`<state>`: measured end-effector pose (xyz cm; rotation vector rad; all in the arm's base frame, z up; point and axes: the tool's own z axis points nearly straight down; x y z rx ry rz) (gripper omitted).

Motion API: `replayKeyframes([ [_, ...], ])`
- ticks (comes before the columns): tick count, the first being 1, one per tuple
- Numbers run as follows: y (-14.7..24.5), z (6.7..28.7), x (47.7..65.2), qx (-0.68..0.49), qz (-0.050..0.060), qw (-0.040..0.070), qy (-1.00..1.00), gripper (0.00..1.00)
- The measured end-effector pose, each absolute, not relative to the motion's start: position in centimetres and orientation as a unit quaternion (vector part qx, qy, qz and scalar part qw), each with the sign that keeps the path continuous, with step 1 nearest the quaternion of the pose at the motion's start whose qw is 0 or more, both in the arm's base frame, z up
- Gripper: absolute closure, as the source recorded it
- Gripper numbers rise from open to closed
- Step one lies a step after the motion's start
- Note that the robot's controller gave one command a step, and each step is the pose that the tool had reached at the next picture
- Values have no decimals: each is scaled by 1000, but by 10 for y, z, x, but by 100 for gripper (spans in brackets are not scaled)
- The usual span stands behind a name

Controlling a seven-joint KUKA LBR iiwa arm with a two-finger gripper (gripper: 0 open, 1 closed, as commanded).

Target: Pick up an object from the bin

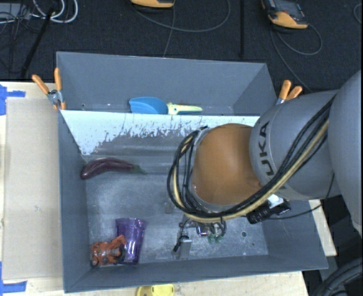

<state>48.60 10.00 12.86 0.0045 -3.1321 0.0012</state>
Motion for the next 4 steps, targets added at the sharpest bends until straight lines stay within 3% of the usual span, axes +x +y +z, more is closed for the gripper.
replayKeyframes([
  [1, 100, 131, 487, 1, 0, 3, -1000, 0],
  [2, 97, 154, 482, 44, 0, 4, -999, 0],
  [3, 67, 167, 505, 95, 0, -7, -995, 0],
  [4, 104, 125, 507, 84, 1, 1, -996, 0],
])
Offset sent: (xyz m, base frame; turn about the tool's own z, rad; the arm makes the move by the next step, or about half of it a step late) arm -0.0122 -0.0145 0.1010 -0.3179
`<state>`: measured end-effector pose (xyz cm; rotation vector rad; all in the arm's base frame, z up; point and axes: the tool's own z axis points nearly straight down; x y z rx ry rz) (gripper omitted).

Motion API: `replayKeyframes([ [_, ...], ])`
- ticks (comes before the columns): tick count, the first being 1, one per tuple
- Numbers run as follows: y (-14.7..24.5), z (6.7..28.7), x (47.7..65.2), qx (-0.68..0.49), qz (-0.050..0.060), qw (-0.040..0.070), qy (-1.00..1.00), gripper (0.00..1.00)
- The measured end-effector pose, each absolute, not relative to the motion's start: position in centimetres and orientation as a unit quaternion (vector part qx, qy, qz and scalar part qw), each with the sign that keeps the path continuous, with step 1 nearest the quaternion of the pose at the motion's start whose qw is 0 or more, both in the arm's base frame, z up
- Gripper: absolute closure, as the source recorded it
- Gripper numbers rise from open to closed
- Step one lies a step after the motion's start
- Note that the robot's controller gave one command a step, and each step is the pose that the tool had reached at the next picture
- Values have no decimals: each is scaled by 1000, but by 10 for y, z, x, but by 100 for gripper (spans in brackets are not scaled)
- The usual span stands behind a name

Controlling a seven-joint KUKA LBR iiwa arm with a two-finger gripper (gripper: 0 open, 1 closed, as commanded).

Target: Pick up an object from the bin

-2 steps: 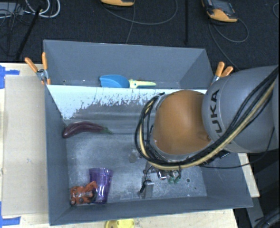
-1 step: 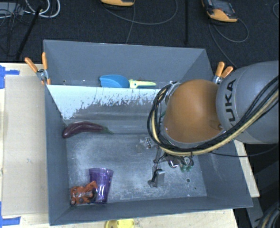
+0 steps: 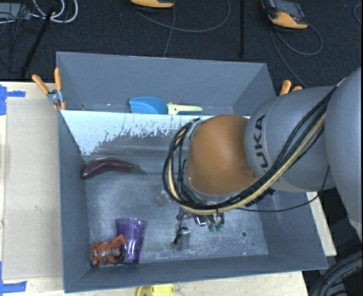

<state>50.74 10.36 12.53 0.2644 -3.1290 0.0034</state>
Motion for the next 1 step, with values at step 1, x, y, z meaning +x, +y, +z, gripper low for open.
replayKeyframes([
  [1, 129, 105, 494, 91, -2, 1, -996, 0],
])
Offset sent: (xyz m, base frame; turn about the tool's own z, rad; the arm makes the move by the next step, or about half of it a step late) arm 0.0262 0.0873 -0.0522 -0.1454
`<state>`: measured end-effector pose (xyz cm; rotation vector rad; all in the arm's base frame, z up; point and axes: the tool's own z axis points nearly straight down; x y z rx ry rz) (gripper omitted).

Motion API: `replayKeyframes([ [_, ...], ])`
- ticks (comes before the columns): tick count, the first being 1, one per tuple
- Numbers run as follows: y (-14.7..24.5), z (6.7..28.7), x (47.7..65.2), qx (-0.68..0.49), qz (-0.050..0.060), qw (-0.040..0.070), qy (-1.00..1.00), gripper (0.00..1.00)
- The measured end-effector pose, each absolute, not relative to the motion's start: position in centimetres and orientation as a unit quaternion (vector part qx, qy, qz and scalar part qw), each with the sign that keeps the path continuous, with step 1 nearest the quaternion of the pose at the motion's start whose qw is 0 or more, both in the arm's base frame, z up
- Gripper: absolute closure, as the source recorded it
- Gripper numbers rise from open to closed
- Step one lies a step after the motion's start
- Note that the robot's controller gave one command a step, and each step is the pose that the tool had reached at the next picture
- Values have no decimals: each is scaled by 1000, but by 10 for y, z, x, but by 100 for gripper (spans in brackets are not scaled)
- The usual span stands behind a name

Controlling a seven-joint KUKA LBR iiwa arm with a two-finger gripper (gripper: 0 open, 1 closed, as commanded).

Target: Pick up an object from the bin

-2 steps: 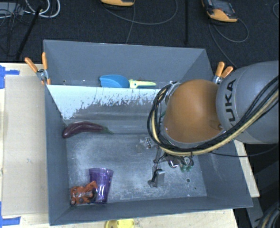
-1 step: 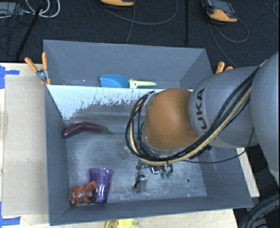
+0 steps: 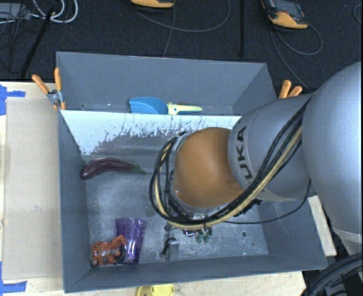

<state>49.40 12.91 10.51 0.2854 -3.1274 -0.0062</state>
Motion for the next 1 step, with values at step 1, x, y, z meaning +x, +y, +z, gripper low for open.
replayKeyframes([
  [1, 159, 86, 517, 128, 0, 0, -992, 0],
])
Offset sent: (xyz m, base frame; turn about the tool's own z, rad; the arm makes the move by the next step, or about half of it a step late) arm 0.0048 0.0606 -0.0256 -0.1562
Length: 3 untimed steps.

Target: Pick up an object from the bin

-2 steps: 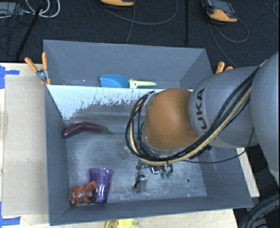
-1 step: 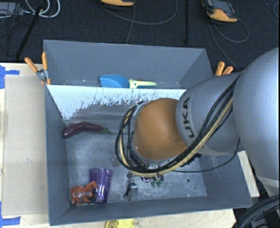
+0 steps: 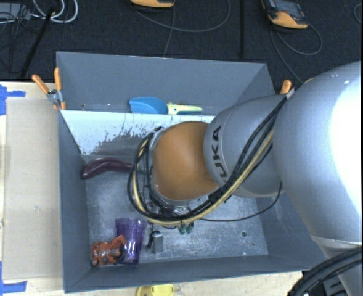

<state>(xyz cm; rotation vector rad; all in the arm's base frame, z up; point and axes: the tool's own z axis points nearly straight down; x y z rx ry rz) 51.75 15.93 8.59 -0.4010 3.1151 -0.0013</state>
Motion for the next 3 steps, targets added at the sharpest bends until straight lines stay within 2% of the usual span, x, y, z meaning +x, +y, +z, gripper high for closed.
replayKeyframes([
  [1, 186, 80, 503, -165, 0, 0, 986, 0],
  [2, 200, 73, 515, -209, -1, 1, 978, 100],
  [3, 199, 73, 516, -207, -2, 1, 978, 100],
])
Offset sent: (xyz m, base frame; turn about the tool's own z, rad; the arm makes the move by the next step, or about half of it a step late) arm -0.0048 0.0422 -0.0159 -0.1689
